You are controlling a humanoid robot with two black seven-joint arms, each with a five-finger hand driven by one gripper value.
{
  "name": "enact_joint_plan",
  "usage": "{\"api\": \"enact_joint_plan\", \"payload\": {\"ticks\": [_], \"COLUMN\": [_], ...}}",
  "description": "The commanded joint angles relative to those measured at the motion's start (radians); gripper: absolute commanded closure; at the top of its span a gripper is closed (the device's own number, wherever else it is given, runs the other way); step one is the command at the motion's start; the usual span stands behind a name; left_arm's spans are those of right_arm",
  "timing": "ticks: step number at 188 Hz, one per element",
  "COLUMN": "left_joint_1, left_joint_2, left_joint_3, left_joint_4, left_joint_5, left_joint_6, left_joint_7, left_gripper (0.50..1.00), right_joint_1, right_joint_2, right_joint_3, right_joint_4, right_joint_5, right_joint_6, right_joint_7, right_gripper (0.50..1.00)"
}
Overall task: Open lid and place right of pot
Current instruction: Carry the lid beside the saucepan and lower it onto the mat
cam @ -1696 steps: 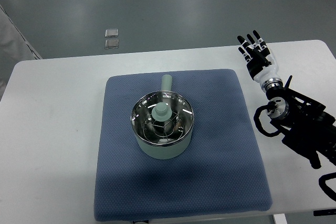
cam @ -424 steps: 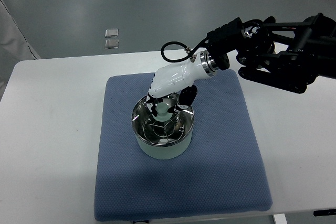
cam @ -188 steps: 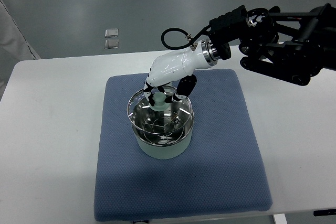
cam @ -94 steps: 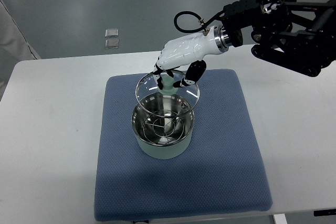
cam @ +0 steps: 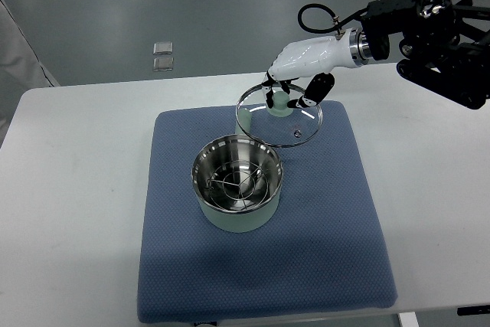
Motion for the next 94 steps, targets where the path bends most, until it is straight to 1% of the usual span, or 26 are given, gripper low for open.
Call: {"api": "enact_joint_plan", "payload": {"ticks": [1,2,20,30,33,67,94], "left_joint_1": [0.000,0.000,0.000,0.000,0.000,0.000,0.000], "left_joint_2": [0.000,0.000,0.000,0.000,0.000,0.000,0.000], "left_joint_3": [0.001,0.001,0.000,0.001,-0.001,0.001,0.001], "left_joint_4": [0.000,0.000,0.000,0.000,0.000,0.000,0.000], "left_joint_5": [-0.001,-0.001,0.000,0.000,0.000,-0.001,0.000], "left_joint_6": [0.000,0.000,0.000,0.000,0.000,0.000,0.000], "left_joint_7": [-0.001,0.000,0.000,0.000,0.000,-0.001,-0.001], "left_gripper": [0.500,0.500,0.500,0.500,0.500,0.500,0.500], "right_joint_1": [-0.014,-0.026,-0.056,-0.056,-0.074,-0.120,-0.155], "right_joint_2": [0.000,0.000,0.002,0.002,0.003,0.016,0.019], "right_joint_3": [-0.002,-0.005,-0.008,-0.008,-0.008,-0.014,-0.014], "right_joint_4": [-0.022,-0.036,-0.065,-0.065,-0.088,-0.153,-0.177], "right_joint_5": [0.000,0.000,0.000,0.000,0.000,-0.002,-0.003], "right_joint_6": [-0.011,-0.020,-0.040,-0.040,-0.051,-0.092,-0.114], "right_joint_7": [0.000,0.000,0.000,0.000,0.000,0.000,0.000], "right_gripper": [1.000,1.000,1.000,1.000,1.000,1.000,1.000]}}
